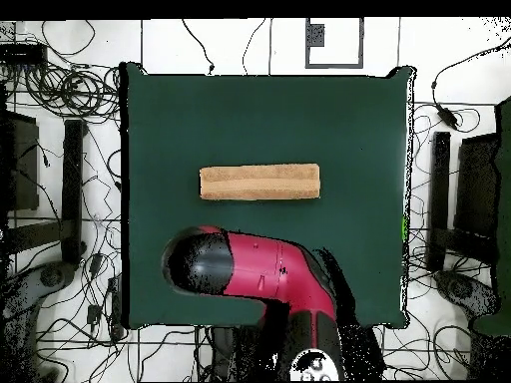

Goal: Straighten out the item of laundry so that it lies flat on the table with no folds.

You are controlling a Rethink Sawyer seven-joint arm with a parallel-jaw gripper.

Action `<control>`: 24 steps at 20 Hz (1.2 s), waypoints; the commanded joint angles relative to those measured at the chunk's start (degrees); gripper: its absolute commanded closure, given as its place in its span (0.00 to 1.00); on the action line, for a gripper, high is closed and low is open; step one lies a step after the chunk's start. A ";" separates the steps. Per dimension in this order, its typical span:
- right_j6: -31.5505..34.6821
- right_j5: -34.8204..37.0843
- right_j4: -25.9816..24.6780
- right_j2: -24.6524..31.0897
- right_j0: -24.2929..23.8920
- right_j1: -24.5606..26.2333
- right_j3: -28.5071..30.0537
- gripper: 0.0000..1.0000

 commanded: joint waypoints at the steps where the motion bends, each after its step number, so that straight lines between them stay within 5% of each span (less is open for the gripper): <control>1: 11.76 -10.14 0.34 3.36 1.38 11.16 -1.45 0.00; 8: 8.20 -9.38 0.76 4.34 -0.36 17.28 -7.46 0.00; 19: 5.79 -20.15 -1.39 6.60 -3.09 24.88 -9.63 0.00; 24: -9.33 -10.24 -9.94 9.40 -5.13 23.31 -12.70 0.00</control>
